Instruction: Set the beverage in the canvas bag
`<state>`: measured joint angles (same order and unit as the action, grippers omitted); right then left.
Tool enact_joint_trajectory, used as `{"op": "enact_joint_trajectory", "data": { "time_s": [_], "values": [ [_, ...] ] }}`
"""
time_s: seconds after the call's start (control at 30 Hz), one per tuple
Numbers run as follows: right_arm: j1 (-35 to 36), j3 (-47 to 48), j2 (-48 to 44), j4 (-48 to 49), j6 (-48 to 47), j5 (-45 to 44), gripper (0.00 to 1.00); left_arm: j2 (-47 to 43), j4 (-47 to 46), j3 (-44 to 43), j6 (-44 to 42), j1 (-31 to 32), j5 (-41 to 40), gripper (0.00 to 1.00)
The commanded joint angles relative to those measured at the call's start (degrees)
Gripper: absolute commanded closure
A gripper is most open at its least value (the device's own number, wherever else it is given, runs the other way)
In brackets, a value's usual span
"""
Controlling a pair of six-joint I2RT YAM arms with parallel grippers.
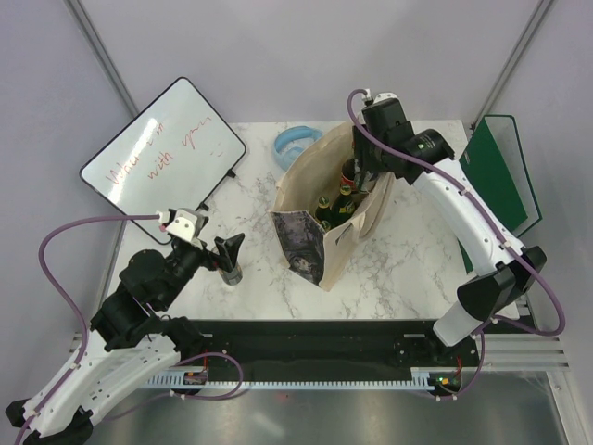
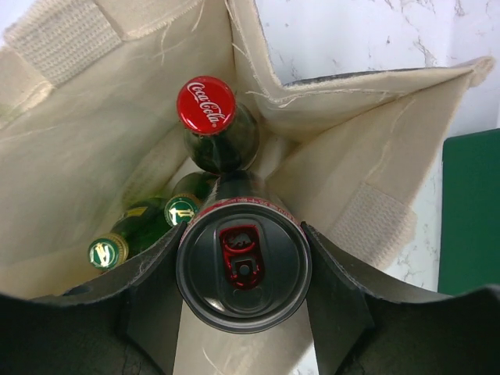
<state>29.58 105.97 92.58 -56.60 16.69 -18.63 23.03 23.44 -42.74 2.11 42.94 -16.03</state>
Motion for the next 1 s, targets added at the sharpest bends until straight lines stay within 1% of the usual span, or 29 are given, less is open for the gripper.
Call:
{"op": "enact_joint_trajectory", "data": {
  "time_s": [0.0, 0.17, 0.3, 0.43, 0.63, 0.8, 0.87, 0.97],
  "values": [
    [0.2, -2.7, -0.9, 6.0, 0.3, -3.0, 1.0, -0.2, -2.1, 0.0, -0.5, 0.0, -0.9, 0.0],
    [0.2, -8.4, -1.4, 10.2, 0.9, -2.5, 1.0, -0.1, -2.1, -0.1, -0.5, 0.0, -0.8, 0.0],
    [0.2, -11.0, -1.8, 12.6, 2.2, -1.8, 1.0, -0.3, -2.1, -0.1, -0.5, 0.0, -1.0, 0.0],
    [0.2, -14.6, -2.5, 15.0, 3.4, -2.8, 1.0, 0.0, -2.0, -0.1, -0.5, 0.0, -1.1, 0.0],
    [0.2, -22.2, -4.9, 19.8, 4.6, -4.0, 1.0, -0.3, -2.1, 0.0, -0.5, 0.0, -1.1, 0.0],
    [0.2, -27.5, -6.4, 24.9, 4.6, -3.5, 0.95, -0.1, -2.0, -0.1, -0.4, 0.0, -0.9, 0.0],
    [0.3, -28.9, -6.0, 26.5, 4.8, -3.4, 0.89, 0.0, -2.0, 0.0, -0.4, 0.0, -1.0, 0.0],
    [0.2, -30.4, -5.0, 27.9, 5.3, -3.2, 0.84, 0.0, -2.0, 0.0, -0.4, 0.0, -1.4, 0.0]
  ]
}}
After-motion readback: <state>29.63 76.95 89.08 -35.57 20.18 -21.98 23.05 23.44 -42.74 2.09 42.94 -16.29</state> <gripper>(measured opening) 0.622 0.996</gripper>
